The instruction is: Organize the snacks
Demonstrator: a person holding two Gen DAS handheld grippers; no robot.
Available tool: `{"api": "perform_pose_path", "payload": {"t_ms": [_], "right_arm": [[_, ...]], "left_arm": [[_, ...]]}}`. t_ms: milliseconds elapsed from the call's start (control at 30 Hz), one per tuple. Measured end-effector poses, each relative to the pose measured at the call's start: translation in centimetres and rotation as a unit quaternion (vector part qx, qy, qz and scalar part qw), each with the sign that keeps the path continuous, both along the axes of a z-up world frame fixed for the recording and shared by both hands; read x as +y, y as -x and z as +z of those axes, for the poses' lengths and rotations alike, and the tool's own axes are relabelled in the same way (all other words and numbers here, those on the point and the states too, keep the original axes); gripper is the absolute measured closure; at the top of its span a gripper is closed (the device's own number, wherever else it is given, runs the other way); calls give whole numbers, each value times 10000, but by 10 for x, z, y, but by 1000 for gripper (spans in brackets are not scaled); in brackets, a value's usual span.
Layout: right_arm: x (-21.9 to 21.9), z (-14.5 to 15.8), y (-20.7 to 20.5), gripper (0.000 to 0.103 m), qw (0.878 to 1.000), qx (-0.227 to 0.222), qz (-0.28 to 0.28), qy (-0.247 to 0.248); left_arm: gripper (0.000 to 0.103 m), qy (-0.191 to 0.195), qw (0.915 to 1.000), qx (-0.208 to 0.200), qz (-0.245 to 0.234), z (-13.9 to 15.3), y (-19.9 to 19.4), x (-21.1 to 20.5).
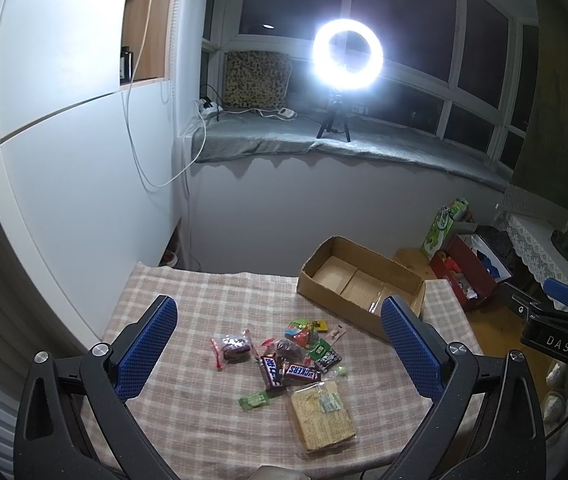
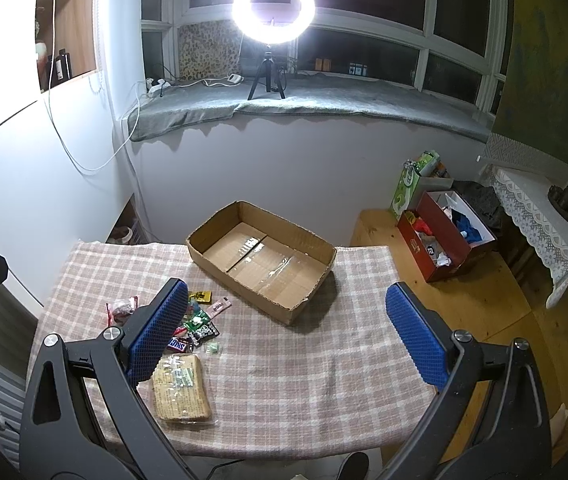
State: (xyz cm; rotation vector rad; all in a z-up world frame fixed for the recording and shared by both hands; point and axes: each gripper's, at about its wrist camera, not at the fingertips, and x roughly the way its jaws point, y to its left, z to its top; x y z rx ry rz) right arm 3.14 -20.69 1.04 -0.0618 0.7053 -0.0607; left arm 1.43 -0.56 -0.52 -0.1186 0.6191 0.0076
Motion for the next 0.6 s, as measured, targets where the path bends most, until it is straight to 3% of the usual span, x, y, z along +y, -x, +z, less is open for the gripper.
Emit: {"api": "perform_pose_path", "payload": {"t_ms": [600], "right_arm": [[1,-16,2,2,9998,182,-8,12]], "left_arm": [[1,51,9998,192,-76,-7,-8,3]]}}
